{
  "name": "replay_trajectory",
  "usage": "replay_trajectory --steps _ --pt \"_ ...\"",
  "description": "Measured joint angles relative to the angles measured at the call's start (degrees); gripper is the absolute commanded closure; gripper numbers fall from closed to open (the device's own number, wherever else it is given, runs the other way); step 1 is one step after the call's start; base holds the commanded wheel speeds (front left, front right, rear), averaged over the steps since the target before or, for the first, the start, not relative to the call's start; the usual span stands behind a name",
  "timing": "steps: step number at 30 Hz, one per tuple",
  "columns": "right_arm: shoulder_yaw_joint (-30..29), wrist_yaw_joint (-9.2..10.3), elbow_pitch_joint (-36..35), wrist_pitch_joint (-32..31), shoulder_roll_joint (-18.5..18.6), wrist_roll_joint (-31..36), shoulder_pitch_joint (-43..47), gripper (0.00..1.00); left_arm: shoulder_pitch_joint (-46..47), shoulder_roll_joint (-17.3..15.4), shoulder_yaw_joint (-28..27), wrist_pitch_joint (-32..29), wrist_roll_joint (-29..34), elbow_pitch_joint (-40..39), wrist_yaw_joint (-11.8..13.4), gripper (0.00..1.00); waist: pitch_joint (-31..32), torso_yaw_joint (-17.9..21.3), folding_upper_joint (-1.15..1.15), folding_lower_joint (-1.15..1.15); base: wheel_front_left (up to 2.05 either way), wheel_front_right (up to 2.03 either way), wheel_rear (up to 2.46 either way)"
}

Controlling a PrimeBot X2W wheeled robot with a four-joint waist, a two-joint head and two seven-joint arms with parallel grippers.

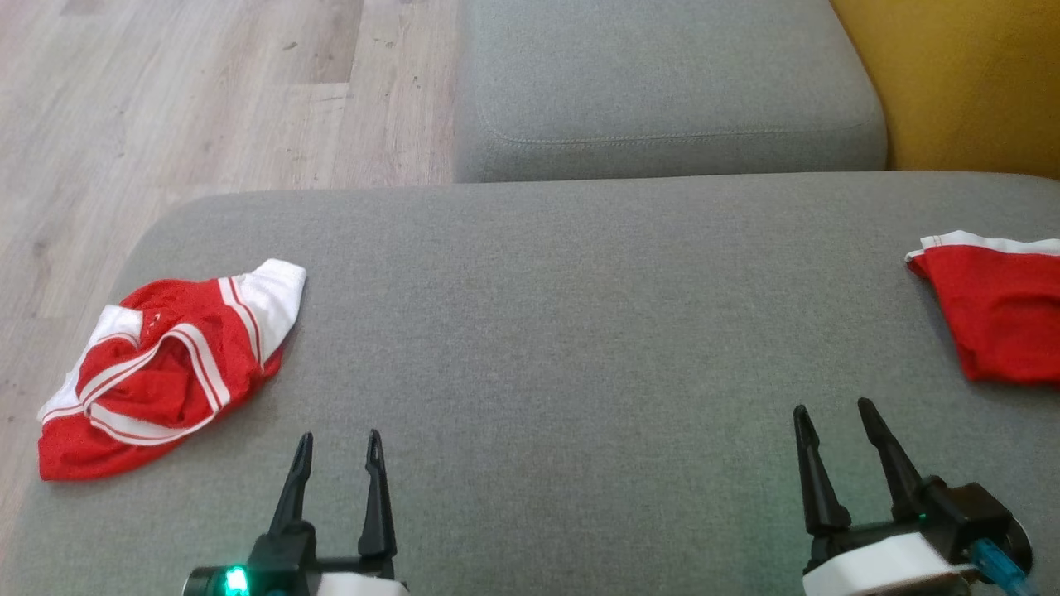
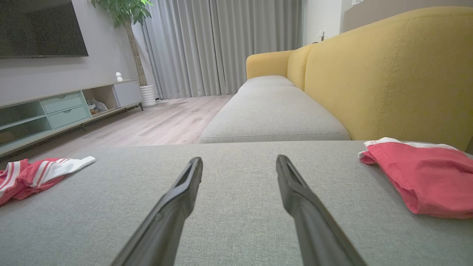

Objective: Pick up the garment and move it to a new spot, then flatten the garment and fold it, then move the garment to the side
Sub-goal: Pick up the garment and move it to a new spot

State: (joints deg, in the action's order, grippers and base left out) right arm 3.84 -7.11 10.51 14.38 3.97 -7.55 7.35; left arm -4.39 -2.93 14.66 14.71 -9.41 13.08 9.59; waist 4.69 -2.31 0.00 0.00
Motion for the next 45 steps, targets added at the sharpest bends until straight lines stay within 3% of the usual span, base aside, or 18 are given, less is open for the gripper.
replay_trajectory --steps 17,31,36,40,45 --pt "-0.73 0.0 0.18 0.0 -0.66 -0.09 0.66 0.0 -0.37 -0.03 0.07 0.0 0.9 0.09 -0.41 0.0 -0.65 -2.76 0.0 0.0 0.0 0.0 0.0" --pt "-3.11 0.0 0.38 -0.01 -1.29 -0.53 1.05 0.0 0.58 -0.03 0.05 0.0 2.47 -3.82 0.04 0.0 -2.66 -18.26 0.0 0.01 0.0 0.0 0.0" --pt "-3.94 0.0 0.34 0.0 -0.94 -0.64 -1.87 0.0 0.23 -0.04 -3.33 0.0 3.64 -6.65 1.62 0.0 -4.21 -24.81 0.0 0.0 0.0 0.0 0.0" --pt "-3.93 0.0 -0.19 0.0 0.8 -0.63 -4.91 0.0 0.31 -0.41 -4.99 0.0 5.33 -7.87 1.38 0.0 -7.14 -27.14 0.0 0.01 0.0 0.0 0.0" --pt "-4.39 0.0 -1.05 0.0 4.3 -0.58 -5.06 0.0 4.66 -0.51 -5.47 0.0 5.86 -6.69 -0.82 0.0 -12.09 -28.32 0.0 0.01 0.0 0.0 0.0"
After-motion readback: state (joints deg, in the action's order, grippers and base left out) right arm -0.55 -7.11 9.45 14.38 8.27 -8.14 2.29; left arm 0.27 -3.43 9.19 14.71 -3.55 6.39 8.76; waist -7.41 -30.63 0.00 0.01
